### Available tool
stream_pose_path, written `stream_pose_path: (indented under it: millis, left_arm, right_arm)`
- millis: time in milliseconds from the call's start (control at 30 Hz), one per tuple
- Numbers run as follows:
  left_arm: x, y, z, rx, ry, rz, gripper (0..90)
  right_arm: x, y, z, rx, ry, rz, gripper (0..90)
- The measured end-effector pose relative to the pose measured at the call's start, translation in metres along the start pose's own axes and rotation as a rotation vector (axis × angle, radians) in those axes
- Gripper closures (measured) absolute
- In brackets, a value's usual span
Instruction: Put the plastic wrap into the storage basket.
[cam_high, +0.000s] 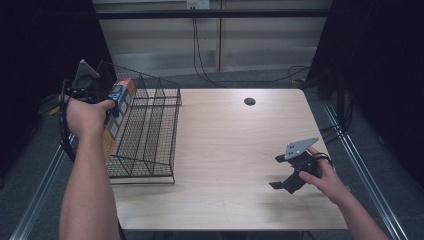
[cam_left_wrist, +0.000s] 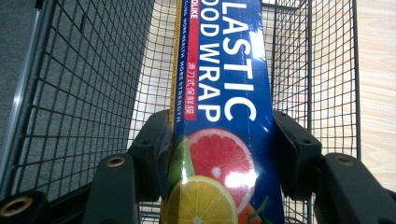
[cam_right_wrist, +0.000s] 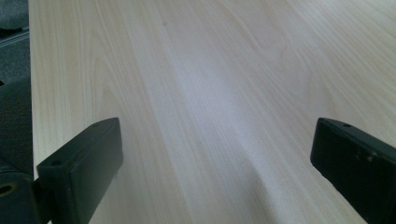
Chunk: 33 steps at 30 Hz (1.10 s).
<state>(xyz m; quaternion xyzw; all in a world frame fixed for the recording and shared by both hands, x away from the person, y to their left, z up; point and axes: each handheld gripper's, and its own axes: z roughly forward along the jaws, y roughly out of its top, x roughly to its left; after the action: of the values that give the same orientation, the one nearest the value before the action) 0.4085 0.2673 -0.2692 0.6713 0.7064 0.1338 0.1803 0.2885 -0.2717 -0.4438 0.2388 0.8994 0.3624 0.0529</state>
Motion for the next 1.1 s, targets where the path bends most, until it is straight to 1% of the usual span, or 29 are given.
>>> stream_pose_path:
  millis: [100, 133, 200, 233, 300, 333, 400, 433, 533, 700, 800, 867, 1100]
  left_arm:
    - [-0.0003, -0.0002, 0.0018, 0.001, 0.0, 0.002, 44.7]
    - [-0.0011, -0.0002, 0.003, 0.011, -0.003, 0.002, 44.7]
    - [-0.0022, -0.0002, 0.0044, 0.014, -0.005, 0.007, 44.6]
    - [-0.0033, -0.0005, 0.0054, 0.012, -0.005, -0.001, 44.6]
    - [-0.0034, -0.0006, 0.0055, 0.01, 0.0, -0.004, 44.5]
    - [-0.0032, -0.0008, 0.0058, 0.009, -0.002, -0.01, 44.5]
    - [-0.0014, -0.0009, 0.0063, 0.014, -0.002, 0.001, 44.5]
    - [-0.0017, -0.0013, 0.007, 0.012, -0.003, -0.007, 44.4]
    - [-0.0015, -0.0014, 0.0074, 0.016, -0.004, -0.002, 44.2]
    - [-0.0006, -0.0014, 0.0075, 0.016, -0.012, -0.012, 43.9]
    - [-0.0001, -0.0014, 0.0075, 0.019, -0.014, -0.016, 43.7]
    - [0.0002, -0.0014, 0.0078, 0.019, -0.014, -0.017, 43.6]
    - [0.0002, -0.0009, 0.0092, 0.034, -0.008, -0.012, 42.8]
  right_arm:
    - [0.0003, -0.0003, 0.0004, 0.002, 0.005, 0.0, 2.3]
    - [0.0003, -0.0003, 0.0004, 0.001, 0.005, -0.002, 2.4]
    - [0.0001, -0.0003, 0.0003, 0.0, 0.005, -0.003, 2.3]
    - [0.0002, -0.0004, 0.0004, -0.001, 0.003, -0.004, 2.3]
    - [0.0002, -0.0003, 0.0003, -0.001, 0.005, -0.003, 2.4]
    - [0.0003, -0.0004, 0.0002, -0.001, 0.005, -0.003, 2.3]
    - [0.0002, -0.0005, 0.0003, 0.0, 0.002, -0.007, 2.4]
    - [0.0001, -0.0005, 0.0003, 0.0, 0.005, -0.005, 2.3]
    - [0.0005, -0.0004, 0.0004, 0.004, 0.003, -0.002, 2.3]
    - [0.0003, -0.0004, 0.0001, 0.003, 0.0, -0.004, 2.4]
    - [0.0006, -0.0005, 0.0005, 0.006, 0.005, -0.002, 2.3]
    - [0.0008, -0.0004, 0.0006, 0.006, -0.002, 0.0, 2.3]
    - [0.001, -0.0005, 0.0009, 0.006, 0.0, -0.003, 2.3]
